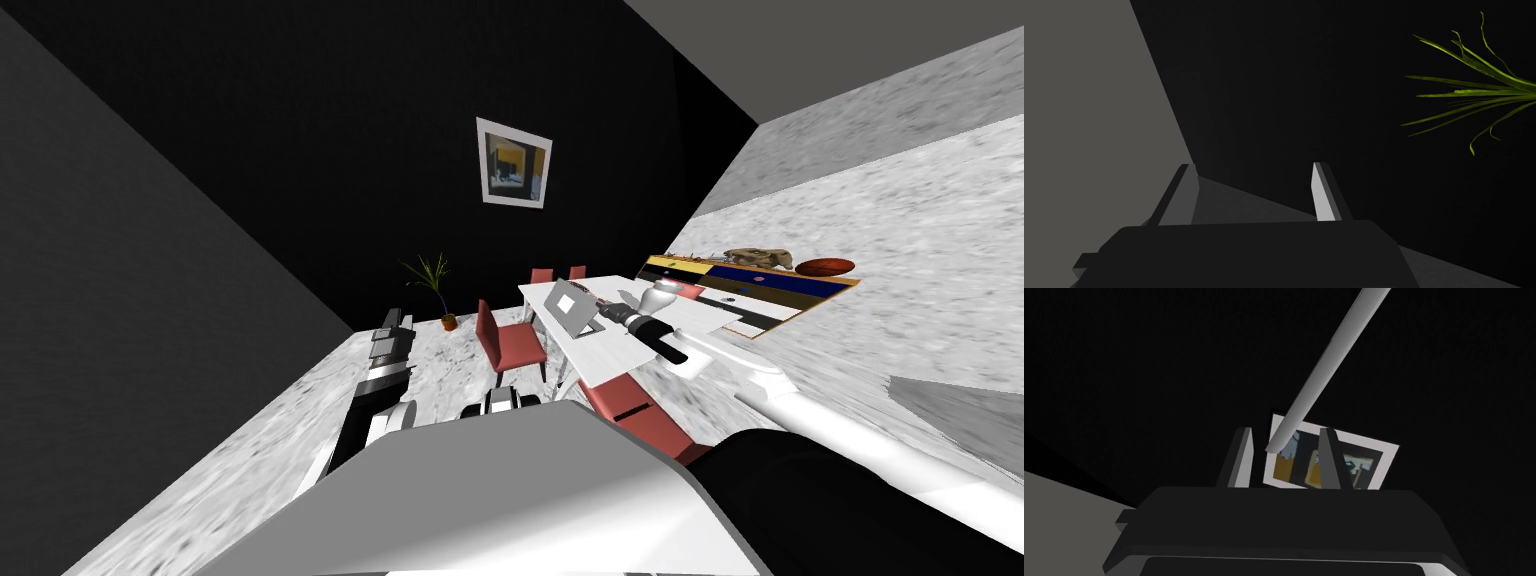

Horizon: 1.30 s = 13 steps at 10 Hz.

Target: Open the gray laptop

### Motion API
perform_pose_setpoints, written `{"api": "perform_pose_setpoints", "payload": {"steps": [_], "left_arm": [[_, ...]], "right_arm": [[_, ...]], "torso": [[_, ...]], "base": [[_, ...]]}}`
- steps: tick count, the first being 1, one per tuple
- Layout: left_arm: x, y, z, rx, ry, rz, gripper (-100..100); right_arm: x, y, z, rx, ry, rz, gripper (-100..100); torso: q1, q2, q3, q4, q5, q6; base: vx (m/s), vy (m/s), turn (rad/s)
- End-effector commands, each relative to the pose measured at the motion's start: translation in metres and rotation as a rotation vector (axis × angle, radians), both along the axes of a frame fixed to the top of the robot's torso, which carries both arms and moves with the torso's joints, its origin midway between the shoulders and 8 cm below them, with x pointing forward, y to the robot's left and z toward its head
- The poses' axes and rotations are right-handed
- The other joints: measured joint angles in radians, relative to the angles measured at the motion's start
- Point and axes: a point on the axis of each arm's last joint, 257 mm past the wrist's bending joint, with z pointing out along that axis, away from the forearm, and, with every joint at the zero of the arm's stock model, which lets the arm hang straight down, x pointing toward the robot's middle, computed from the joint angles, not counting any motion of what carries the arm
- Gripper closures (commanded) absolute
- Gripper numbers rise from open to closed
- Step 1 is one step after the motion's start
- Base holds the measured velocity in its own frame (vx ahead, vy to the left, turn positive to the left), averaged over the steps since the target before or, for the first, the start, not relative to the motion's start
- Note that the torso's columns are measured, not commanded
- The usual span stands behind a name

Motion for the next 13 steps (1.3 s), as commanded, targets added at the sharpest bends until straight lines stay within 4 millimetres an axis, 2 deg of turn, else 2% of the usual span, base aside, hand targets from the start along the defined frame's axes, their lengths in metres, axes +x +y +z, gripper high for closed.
{"api": "perform_pose_setpoints", "payload": {"steps": [1,5,6,7,11,12,13], "left_arm": [[0.0,0.0,0.0,0.0,0.0,0.0,0],[0.0,0.0,0.0,0.0,0.0,0.0,0],[0.0,0.0,0.0,0.0,0.0,0.0,0],[0.0,0.0,0.0,0.0,0.0,0.0,0],[0.0,0.0,0.0,0.0,0.0,0.0,0],[0.0,0.0,0.0,0.0,0.0,0.0,0],[0.0,0.0,0.0,0.0,0.0,0.0,0]], "right_arm": [[-0.004,-0.001,-0.019,0.115,0.03,-0.017,100],[-0.01,-0.002,-0.039,0.278,0.063,-0.044,100],[-0.007,-0.002,-0.028,0.246,0.045,-0.037,100],[-0.012,-0.001,-0.045,0.337,0.057,-0.054,100],[-0.024,0.004,-0.079,0.504,0.08,-0.084,100],[-0.029,0.007,-0.095,0.587,0.09,-0.099,100],[-0.029,0.007,-0.095,0.587,0.09,-0.099,100]], "torso": [[0.003,-0.001,0.0,-0.002,-0.001,-0.001],[0.005,-0.001,0.0,-0.003,-0.001,-0.002],[0.005,-0.001,0.0,-0.002,0.0,-0.002],[0.009,0.001,0.0,0.0,0.003,-0.002],[0.006,-0.001,-0.001,-0.002,0.0,-0.004],[0.007,-0.001,-0.001,-0.002,0.001,-0.005],[0.01,0.0,0.0,-0.003,-0.001,-0.006]], "base": [[0.001,-0.11,0.041],[0.006,-0.109,0.043],[-0.002,-0.049,-0.003],[-0.003,-0.1,0.073],[-0.009,-0.124,0.087],[-0.022,-0.121,0.144],[-0.037,-0.03,0.123]]}}
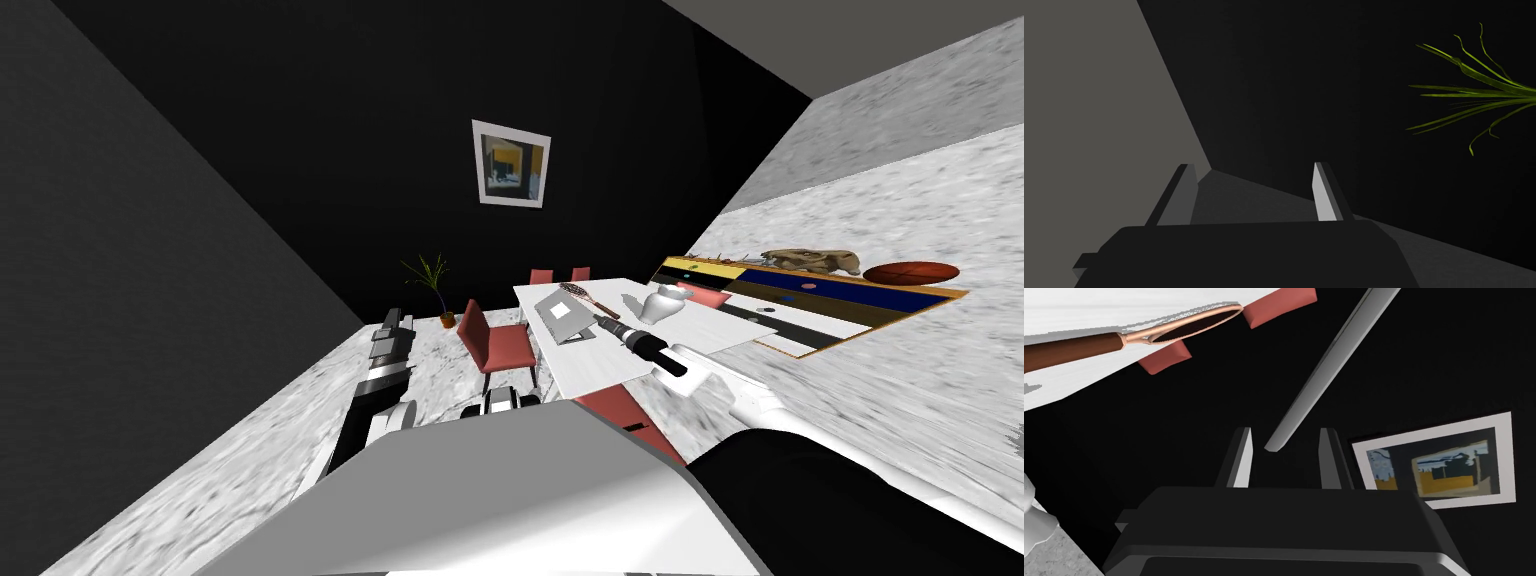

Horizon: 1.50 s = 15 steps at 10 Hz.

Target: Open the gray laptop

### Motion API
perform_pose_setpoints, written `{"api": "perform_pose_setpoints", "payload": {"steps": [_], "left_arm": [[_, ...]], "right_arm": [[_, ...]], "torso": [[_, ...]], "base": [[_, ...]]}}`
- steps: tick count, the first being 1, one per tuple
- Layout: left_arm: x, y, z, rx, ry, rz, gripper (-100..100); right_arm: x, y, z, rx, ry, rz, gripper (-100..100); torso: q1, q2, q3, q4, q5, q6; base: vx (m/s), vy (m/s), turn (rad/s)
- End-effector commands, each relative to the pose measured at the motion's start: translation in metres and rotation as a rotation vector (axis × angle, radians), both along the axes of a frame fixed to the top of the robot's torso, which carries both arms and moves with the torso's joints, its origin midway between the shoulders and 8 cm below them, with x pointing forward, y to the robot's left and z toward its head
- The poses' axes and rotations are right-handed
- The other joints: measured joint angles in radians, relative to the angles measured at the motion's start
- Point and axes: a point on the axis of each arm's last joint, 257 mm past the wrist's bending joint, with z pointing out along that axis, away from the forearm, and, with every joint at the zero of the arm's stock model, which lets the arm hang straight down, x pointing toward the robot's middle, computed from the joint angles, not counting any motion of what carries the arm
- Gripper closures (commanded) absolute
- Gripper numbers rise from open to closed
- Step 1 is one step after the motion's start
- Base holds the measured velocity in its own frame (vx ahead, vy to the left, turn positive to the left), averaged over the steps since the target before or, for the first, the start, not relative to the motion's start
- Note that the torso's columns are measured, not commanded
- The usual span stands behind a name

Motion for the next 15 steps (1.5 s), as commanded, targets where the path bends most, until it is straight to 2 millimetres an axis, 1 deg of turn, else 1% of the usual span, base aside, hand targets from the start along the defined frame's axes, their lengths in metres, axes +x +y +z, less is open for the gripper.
{"api": "perform_pose_setpoints", "payload": {"steps": [1,2,3,5,6,8,9,10,11,15], "left_arm": [[0.0,0.0,0.0,0.0,0.0,0.0,0],[0.0,0.0,0.0,0.0,0.0,0.0,0],[0.0,0.0,0.0,0.0,0.0,0.0,0],[0.0,0.0,0.0,0.0,0.0,0.0,0],[0.0,0.0,0.0,0.0,0.0,0.0,0],[0.0,0.0,0.0,0.0,0.0,0.0,0],[0.0,0.0,0.0,0.0,0.0,0.0,0],[0.0,0.0,0.0,0.0,0.0,0.0,0],[0.0,0.0,0.0,0.0,0.0,0.0,0],[0.0,0.0,0.0,0.0,0.0,0.0,0]], "right_arm": [[-0.009,0.008,-0.026,0.099,0.022,-0.007,100],[-0.011,0.01,-0.034,0.141,0.027,-0.016,100],[-0.007,0.006,-0.012,0.108,0.017,-0.01,-100],[-0.004,0.011,-0.001,0.108,0.016,0.001,-100],[-0.001,0.017,0.01,0.109,0.017,0.013,-100],[0.002,0.023,0.02,0.11,0.018,0.026,-100],[0.004,0.027,0.025,0.11,0.02,0.033,-100],[0.002,0.024,0.022,0.109,0.019,0.029,-100],[0.002,0.024,0.022,0.11,0.019,0.029,0],[0.002,0.024,0.022,0.11,0.019,0.029,0]], "torso": [[0.006,0.0,0.0,0.0,0.001,0.0],[0.005,0.0,0.0,0.001,0.003,0.0],[0.003,0.001,0.0,0.003,0.005,0.001],[0.001,0.004,0.001,0.006,0.008,0.006],[-0.001,0.006,0.003,0.007,0.007,0.006],[-0.003,0.008,0.003,0.008,0.007,0.007],[-0.003,0.007,0.003,0.008,0.007,0.006],[-0.002,0.007,0.003,0.007,0.007,0.007],[-0.002,0.007,0.003,0.007,0.007,0.006],[-0.002,0.006,0.003,0.007,0.007,0.007]], "base": [[-0.025,-0.024,0.082],[-0.028,-0.027,0.092],[0.004,0.004,-0.015],[0.028,0.027,-0.091],[0.025,0.024,-0.081],[0.017,0.017,-0.055],[0.013,0.013,-0.043],[0.005,0.006,-0.009],[0.0,0.0,0.0],[0.0,0.0,0.0]]}}
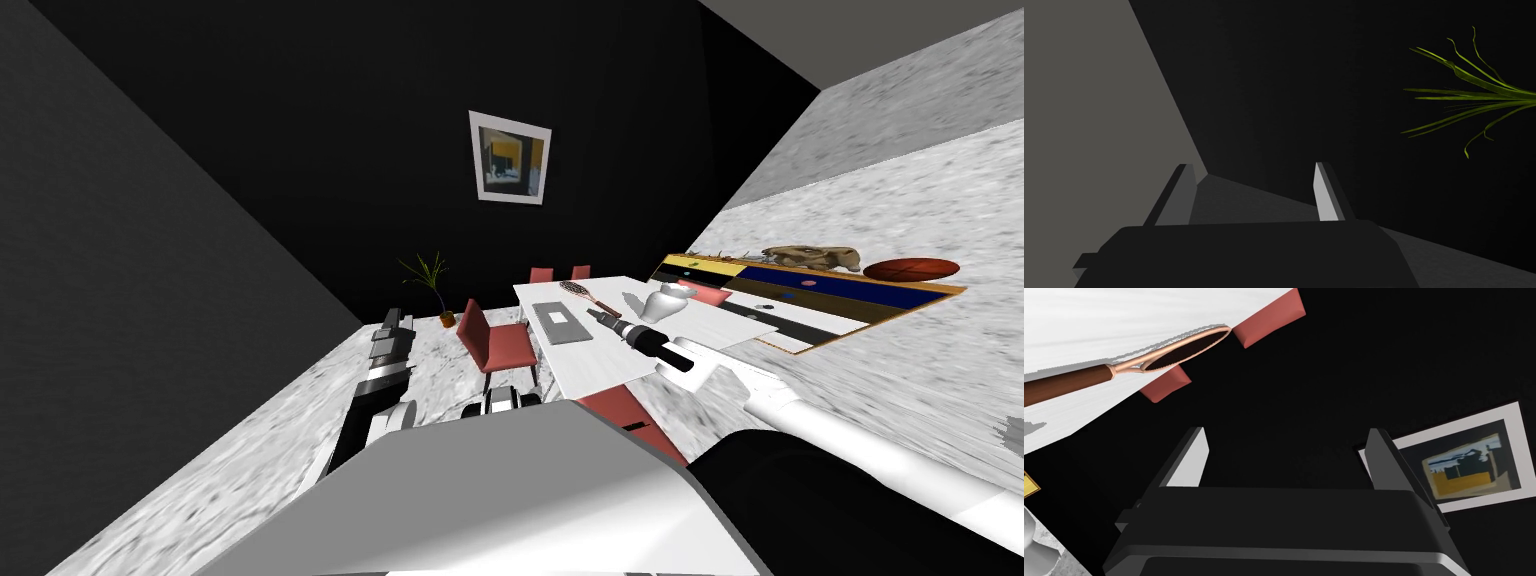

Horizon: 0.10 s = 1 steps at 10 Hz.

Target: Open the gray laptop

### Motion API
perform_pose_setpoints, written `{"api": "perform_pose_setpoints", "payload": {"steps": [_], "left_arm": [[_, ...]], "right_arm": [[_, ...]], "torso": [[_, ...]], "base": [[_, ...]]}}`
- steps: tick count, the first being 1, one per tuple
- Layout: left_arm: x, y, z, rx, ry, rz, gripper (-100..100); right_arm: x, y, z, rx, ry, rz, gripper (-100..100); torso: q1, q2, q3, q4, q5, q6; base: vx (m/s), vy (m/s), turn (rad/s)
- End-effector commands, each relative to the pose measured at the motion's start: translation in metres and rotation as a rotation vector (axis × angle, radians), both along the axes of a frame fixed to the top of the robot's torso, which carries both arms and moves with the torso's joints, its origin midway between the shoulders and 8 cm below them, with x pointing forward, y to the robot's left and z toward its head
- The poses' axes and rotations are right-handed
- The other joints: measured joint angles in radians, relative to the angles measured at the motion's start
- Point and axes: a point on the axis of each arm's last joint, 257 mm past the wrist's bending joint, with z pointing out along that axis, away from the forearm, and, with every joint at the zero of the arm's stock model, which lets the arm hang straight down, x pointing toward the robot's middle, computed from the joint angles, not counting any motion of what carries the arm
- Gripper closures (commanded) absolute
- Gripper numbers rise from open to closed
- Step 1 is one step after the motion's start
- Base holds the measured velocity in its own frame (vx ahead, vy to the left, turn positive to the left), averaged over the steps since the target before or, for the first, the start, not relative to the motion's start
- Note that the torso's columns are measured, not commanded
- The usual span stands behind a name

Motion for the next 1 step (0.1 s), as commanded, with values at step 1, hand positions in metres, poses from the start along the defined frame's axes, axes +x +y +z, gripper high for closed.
{"api": "perform_pose_setpoints", "payload": {"steps": [1], "left_arm": [[0.0,0.0,0.0,0.0,0.0,0.0,0]], "right_arm": [[0.0,0.0,0.0,0.0,0.0,0.0,0]], "torso": [[0.0,0.0,0.0,0.0,0.0,0.0]], "base": [[0.0,0.0,0.0]]}}
